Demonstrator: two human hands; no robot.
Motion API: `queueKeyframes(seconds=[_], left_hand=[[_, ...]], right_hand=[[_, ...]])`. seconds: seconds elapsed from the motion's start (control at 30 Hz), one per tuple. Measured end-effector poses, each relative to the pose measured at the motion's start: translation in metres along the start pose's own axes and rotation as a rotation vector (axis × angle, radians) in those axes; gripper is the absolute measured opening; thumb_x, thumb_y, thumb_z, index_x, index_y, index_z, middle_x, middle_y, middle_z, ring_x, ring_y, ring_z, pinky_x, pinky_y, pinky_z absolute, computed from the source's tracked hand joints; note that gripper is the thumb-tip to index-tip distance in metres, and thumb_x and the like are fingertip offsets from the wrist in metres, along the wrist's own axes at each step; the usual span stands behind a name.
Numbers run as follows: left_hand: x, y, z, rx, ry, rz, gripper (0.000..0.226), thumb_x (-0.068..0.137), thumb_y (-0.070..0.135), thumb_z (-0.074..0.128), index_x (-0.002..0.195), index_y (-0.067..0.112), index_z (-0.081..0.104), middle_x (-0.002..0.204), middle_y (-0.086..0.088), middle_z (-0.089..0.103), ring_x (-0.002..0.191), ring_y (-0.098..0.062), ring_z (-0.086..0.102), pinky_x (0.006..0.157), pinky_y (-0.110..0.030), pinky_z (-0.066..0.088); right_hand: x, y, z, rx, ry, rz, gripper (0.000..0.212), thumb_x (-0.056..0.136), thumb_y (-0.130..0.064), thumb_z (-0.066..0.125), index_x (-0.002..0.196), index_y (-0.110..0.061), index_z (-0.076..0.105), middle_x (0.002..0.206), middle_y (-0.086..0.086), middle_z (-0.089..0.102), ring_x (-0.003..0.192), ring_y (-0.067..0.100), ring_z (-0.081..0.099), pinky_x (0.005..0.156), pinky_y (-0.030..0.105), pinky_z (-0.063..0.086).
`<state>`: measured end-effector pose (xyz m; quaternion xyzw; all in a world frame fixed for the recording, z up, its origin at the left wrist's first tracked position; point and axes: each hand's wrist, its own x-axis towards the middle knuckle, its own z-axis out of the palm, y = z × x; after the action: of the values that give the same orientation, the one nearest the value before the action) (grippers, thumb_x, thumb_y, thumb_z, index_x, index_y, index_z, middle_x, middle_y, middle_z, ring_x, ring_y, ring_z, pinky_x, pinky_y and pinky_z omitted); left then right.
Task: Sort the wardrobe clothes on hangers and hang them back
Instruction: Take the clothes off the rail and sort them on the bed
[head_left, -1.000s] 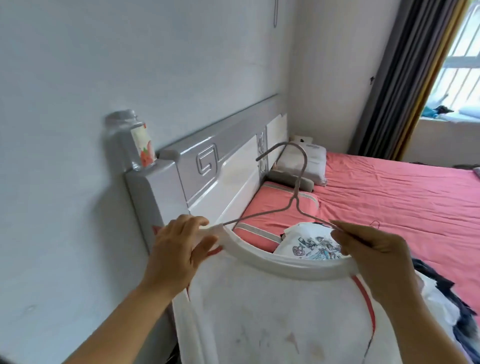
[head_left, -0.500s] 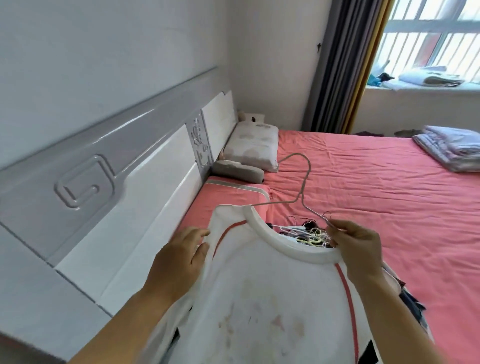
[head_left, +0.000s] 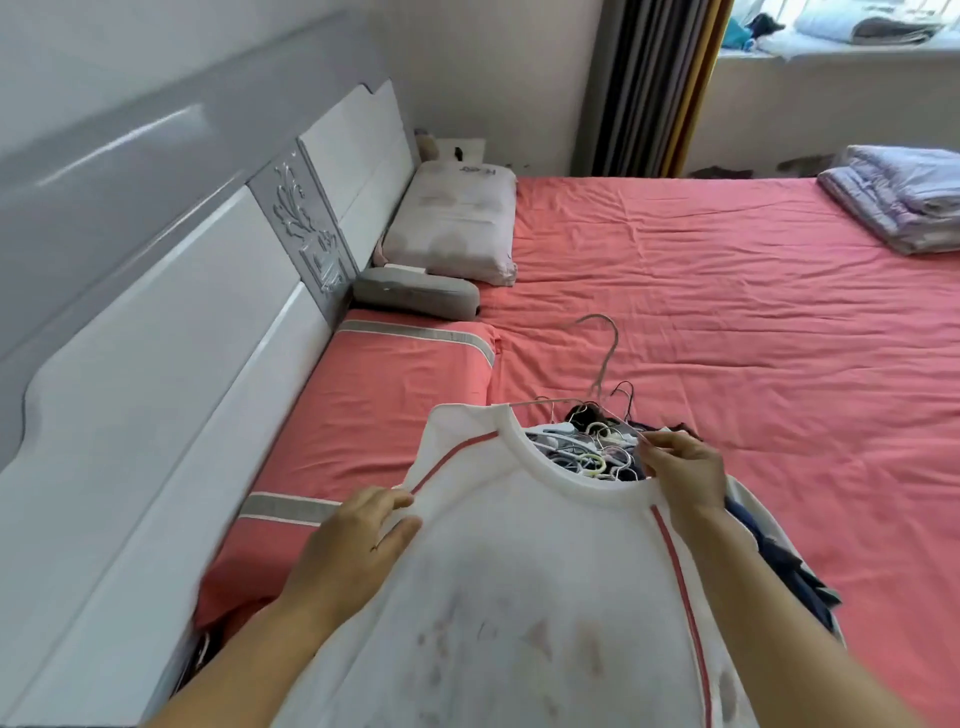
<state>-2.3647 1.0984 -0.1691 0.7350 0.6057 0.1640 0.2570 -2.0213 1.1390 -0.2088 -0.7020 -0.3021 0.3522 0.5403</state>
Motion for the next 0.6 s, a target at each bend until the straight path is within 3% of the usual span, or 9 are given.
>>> queueKeyframes(seconds=[0.1, 0.23, 0.33, 0.43, 0.53, 0.6], left_hand=[[0.015, -0.002, 0.012, -0.011, -0.005, -0.024, 0.029, 0.089, 0.043, 0.059, 0.110, 0.024, 0.065, 0.102, 0.017, 0.058, 0.097, -0.007, 0.058, 0.083, -0.030, 0.046], [0.030, -0.004, 0.030, -0.019, -0.037, -0.050, 0.024, 0.090, 0.035, 0.059, 0.110, 0.023, 0.064, 0.104, 0.016, 0.058, 0.097, -0.007, 0.057, 0.086, -0.032, 0.047], [0.038, -0.003, 0.041, -0.024, -0.067, -0.063, 0.023, 0.090, 0.032, 0.059, 0.111, 0.023, 0.063, 0.110, 0.013, 0.059, 0.096, -0.005, 0.056, 0.084, -0.029, 0.045], [0.043, 0.000, 0.049, -0.032, -0.094, -0.070, 0.023, 0.090, 0.031, 0.059, 0.111, 0.024, 0.062, 0.116, 0.011, 0.057, 0.097, -0.006, 0.056, 0.083, -0.026, 0.043], [0.049, 0.005, 0.055, -0.009, -0.128, -0.076, 0.029, 0.091, 0.034, 0.058, 0.118, 0.024, 0.060, 0.135, 0.009, 0.045, 0.113, -0.010, 0.052, 0.093, -0.032, 0.043], [0.052, 0.010, 0.058, 0.004, -0.153, -0.077, 0.033, 0.092, 0.033, 0.057, 0.123, 0.023, 0.058, 0.143, 0.008, 0.038, 0.123, -0.011, 0.046, 0.097, -0.027, 0.038]], right_hand=[[0.012, 0.031, 0.006, -0.033, 0.006, 0.046, 0.022, 0.079, 0.002, 0.069, 0.069, -0.017, 0.067, 0.055, -0.002, 0.058, 0.049, 0.006, 0.048, 0.052, 0.017, 0.039], [0.024, 0.062, 0.006, -0.075, 0.016, 0.136, 0.007, 0.078, -0.003, 0.071, 0.078, -0.010, 0.070, 0.064, 0.003, 0.062, 0.062, 0.017, 0.053, 0.062, 0.029, 0.042], [0.025, 0.078, 0.003, -0.163, -0.022, 0.165, 0.016, 0.077, -0.006, 0.073, 0.091, -0.013, 0.069, 0.085, 0.006, 0.067, 0.082, 0.022, 0.060, 0.078, 0.035, 0.049], [0.017, 0.078, -0.001, -0.427, -0.068, 0.062, 0.043, 0.076, -0.013, 0.073, 0.118, -0.010, 0.063, 0.112, 0.006, 0.063, 0.105, 0.023, 0.057, 0.096, 0.043, 0.046], [0.001, 0.070, -0.003, -0.531, -0.142, -0.057, 0.048, 0.076, -0.013, 0.074, 0.122, -0.007, 0.060, 0.119, 0.009, 0.061, 0.112, 0.025, 0.055, 0.099, 0.043, 0.043], [-0.010, 0.066, -0.003, -0.578, -0.192, -0.102, 0.050, 0.077, -0.014, 0.074, 0.125, -0.007, 0.058, 0.121, 0.008, 0.060, 0.115, 0.024, 0.054, 0.100, 0.043, 0.042]])
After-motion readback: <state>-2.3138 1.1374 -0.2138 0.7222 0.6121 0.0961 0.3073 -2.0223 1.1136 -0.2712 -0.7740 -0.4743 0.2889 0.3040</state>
